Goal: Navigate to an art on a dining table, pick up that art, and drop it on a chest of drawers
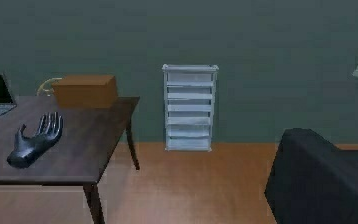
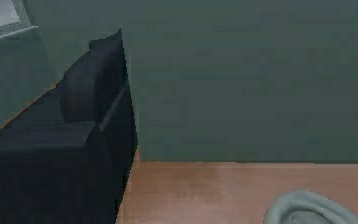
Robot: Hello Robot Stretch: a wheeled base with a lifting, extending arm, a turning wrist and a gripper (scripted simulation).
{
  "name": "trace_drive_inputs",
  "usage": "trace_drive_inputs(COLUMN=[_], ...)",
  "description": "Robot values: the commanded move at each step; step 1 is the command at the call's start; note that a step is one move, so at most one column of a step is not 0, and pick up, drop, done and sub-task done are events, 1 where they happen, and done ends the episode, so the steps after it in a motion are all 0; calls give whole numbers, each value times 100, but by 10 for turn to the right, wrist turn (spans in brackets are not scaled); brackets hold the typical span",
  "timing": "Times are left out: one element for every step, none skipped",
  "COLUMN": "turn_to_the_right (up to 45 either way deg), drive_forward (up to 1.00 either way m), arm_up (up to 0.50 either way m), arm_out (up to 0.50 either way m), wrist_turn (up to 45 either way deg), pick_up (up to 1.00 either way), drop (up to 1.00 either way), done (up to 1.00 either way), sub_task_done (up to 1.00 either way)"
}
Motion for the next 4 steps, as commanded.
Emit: trace_drive_inputs(turn_to_the_right=[0, -450, -450, -450], drive_forward=[30, 0, 0, 0], arm_up=[0, 0, 0, 0], arm_out=[0, 0, 0, 0], wrist_turn=[0, 0, 0, 0], pick_up=[0, 0, 0, 0], drop=[0, 0, 0, 0], done=[0, 0, 0, 0], sub_task_done=[0, 0, 0, 0])
